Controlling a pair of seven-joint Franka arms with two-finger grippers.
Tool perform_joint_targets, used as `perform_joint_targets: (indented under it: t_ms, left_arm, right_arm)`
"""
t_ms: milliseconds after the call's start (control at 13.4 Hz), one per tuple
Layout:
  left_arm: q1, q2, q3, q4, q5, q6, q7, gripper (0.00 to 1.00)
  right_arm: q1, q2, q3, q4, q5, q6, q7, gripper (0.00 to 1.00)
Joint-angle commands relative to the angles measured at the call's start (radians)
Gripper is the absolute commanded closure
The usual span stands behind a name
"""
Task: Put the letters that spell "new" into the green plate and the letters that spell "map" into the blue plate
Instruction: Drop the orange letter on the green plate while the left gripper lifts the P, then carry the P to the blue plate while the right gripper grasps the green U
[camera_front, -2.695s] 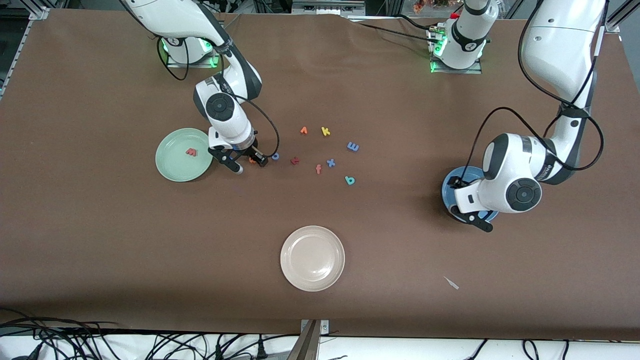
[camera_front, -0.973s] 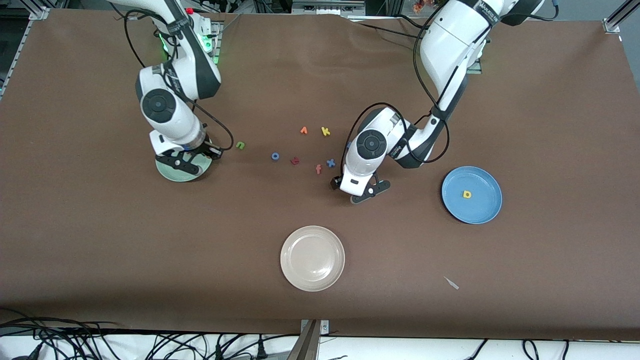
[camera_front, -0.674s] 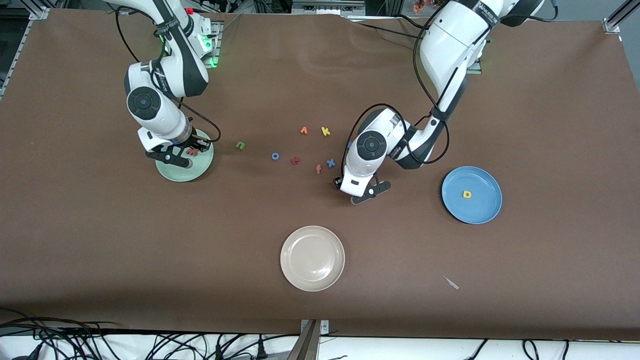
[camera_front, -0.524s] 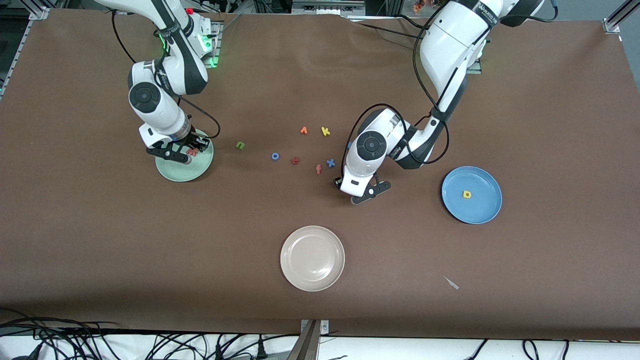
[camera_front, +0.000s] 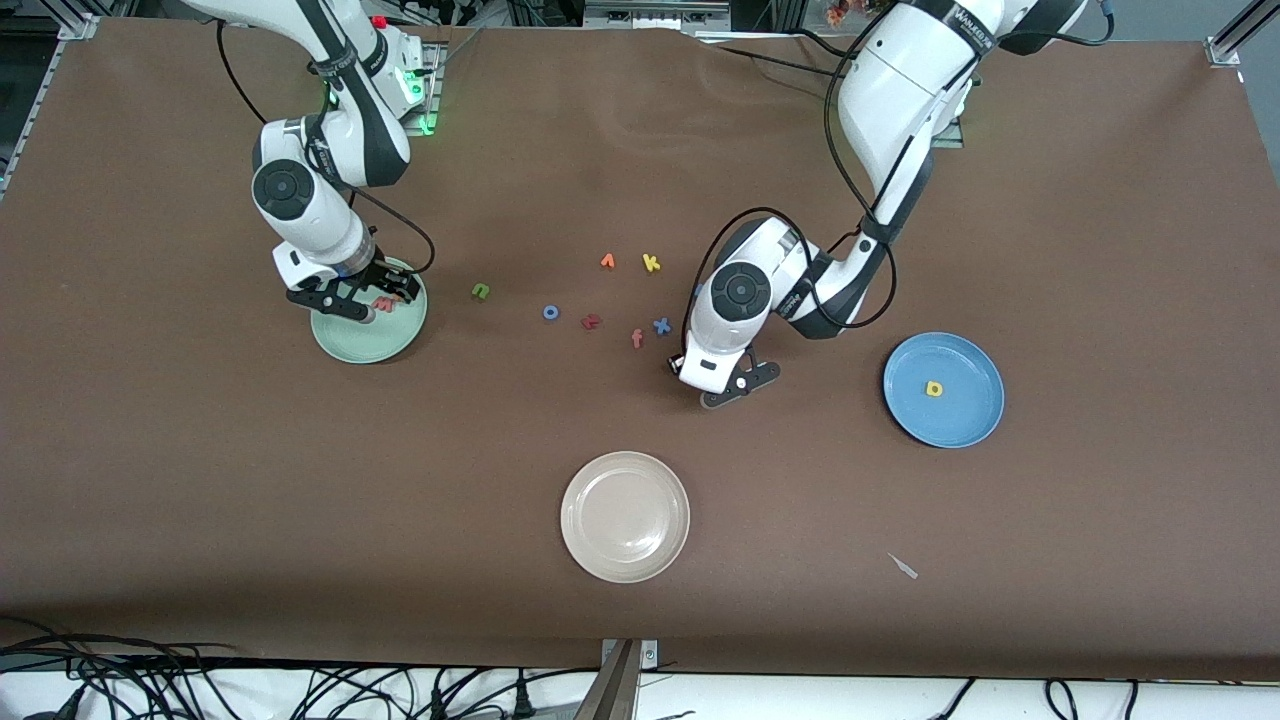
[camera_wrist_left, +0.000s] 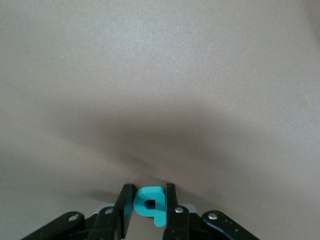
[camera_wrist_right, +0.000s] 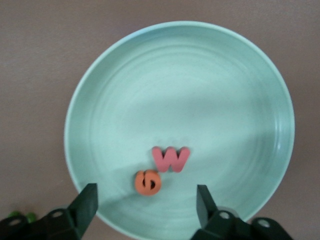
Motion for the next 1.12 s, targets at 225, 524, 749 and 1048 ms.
perform_joint_targets:
  t_ms: [225,524,749,1048]
  left_arm:
    - [0.013,-0.008,0.017,0.030,0.065,-0.071,0.030,0.91]
    - [0.135,-0.056,0.007,0.096,0.050,-0.352,0.363,0.91]
    - [0.258,-0.094,0.007,0.097,0.050,-0.489,0.711,0.90]
    - [0.404,-0.097,0.010,0.083,0.064,-0.538,1.103,0.87]
  right_arm:
    - [0.010,0.031,0.189,0.099,0.022,-0.078,0.269,0.06]
    - [0.012,0.039,0.191,0.099,0.022,-0.061,0.269,0.08]
    - [0.012,0.062,0.209,0.096,0.022,-0.028,0.271,0.13]
    - [0.012,0.118,0.237,0.090,0.025,0.063,0.282,0.39]
